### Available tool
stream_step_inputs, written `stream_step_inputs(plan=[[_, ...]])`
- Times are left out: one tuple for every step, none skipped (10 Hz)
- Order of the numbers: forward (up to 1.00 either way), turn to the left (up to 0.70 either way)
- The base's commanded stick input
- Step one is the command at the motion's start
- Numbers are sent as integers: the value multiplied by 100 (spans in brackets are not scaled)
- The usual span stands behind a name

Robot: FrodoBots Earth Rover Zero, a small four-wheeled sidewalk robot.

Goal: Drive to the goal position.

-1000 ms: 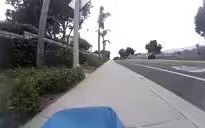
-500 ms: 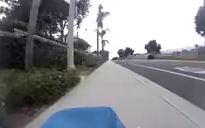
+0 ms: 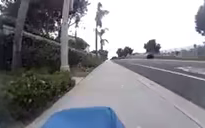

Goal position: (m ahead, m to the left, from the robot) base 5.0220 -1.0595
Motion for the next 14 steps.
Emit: stream_step_inputs(plan=[[100,0],[100,0],[100,0],[100,0],[100,0],[100,0],[100,0],[100,0],[100,0],[100,0],[100,0],[100,0],[100,0],[100,0]])
